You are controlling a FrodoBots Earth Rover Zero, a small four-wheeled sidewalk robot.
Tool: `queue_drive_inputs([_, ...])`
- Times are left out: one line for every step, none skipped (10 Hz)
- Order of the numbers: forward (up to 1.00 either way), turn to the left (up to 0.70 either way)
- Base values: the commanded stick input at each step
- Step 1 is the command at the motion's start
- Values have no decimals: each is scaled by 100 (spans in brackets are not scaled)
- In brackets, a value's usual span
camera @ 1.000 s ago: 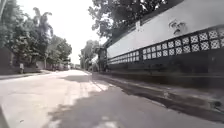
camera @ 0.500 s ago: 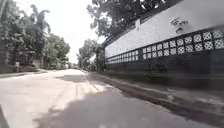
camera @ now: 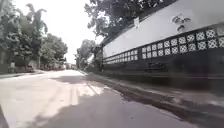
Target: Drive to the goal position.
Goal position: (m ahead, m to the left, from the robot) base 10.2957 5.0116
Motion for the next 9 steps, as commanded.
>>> queue_drive_inputs([50,-20])
queue_drive_inputs([50,-20])
queue_drive_inputs([50,-20])
queue_drive_inputs([50,-20])
queue_drive_inputs([50,-20])
queue_drive_inputs([50,-21])
queue_drive_inputs([50,-29])
queue_drive_inputs([50,-37])
queue_drive_inputs([50,-45])
